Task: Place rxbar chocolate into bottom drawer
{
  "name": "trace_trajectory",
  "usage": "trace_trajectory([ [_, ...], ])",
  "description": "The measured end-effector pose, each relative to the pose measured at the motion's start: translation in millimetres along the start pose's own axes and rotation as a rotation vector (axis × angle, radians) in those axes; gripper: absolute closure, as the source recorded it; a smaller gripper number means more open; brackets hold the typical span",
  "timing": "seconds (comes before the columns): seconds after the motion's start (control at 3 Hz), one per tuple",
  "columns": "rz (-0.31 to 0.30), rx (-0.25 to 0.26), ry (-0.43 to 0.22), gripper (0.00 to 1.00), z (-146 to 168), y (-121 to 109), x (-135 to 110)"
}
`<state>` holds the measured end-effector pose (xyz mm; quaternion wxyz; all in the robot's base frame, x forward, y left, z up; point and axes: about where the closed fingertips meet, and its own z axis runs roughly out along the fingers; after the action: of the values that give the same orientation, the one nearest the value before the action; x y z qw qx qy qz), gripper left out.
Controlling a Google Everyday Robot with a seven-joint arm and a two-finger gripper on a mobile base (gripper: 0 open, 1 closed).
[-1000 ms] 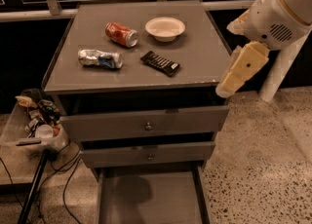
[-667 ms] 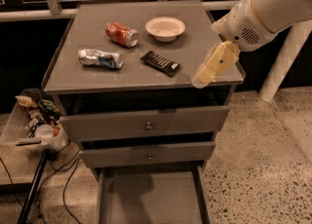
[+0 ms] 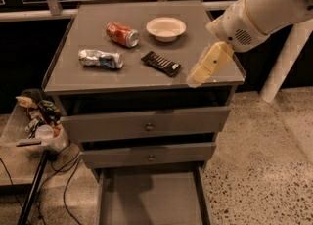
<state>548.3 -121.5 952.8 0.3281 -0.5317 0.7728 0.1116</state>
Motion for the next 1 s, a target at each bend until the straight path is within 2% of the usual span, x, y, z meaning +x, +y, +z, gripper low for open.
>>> trace_trajectory([
  [0.67, 0.079, 0.017, -0.075, 0.0, 46, -20, -11],
  [1.0, 0.118, 0.041, -0.093, 0.0, 66, -32, -17],
])
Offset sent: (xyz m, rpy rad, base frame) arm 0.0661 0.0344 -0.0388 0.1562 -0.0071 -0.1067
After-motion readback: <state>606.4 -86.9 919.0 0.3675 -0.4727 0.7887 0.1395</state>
